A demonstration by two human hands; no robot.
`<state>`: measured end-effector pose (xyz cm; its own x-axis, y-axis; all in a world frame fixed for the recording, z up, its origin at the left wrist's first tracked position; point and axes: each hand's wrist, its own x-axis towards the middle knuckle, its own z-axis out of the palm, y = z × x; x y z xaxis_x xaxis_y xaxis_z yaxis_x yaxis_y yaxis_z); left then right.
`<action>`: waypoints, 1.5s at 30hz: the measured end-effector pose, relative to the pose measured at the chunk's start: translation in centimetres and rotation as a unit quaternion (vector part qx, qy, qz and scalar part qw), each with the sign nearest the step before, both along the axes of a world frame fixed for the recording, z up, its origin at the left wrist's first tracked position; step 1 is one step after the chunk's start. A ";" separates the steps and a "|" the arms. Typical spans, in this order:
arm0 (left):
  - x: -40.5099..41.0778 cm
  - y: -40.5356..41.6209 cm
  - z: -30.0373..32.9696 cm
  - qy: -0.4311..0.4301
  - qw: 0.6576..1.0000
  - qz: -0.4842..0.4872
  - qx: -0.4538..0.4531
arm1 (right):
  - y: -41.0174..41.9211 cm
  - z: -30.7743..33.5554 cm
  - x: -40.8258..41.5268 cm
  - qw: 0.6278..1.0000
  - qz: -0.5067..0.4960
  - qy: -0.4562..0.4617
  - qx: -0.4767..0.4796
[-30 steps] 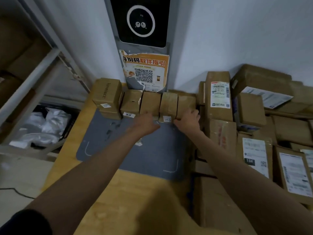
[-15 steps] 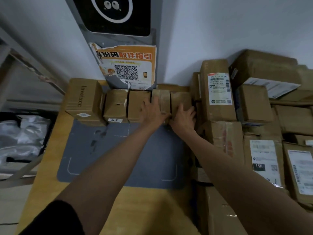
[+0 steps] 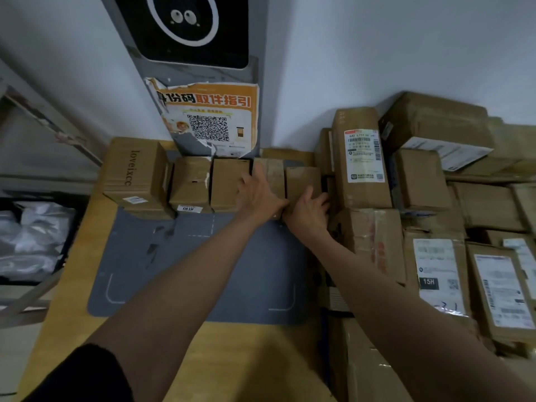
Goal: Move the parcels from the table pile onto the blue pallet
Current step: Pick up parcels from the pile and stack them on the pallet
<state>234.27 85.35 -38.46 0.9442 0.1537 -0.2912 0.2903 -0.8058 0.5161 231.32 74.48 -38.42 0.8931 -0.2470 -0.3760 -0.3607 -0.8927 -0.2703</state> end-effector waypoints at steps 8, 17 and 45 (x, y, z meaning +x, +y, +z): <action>-3.3 1.5 4.9 -0.028 0.999 0.016 -0.021 | 0.6 4.6 -1.0 1.000 0.010 0.001 -0.015; -7.8 3.8 12.0 -0.011 0.999 0.021 0.036 | 0.2 12.1 -5.0 0.997 0.040 -0.057 0.023; -25.6 -4.0 22.1 -0.038 0.990 0.021 0.131 | -11.8 22.0 -22.2 0.969 0.094 -0.194 0.119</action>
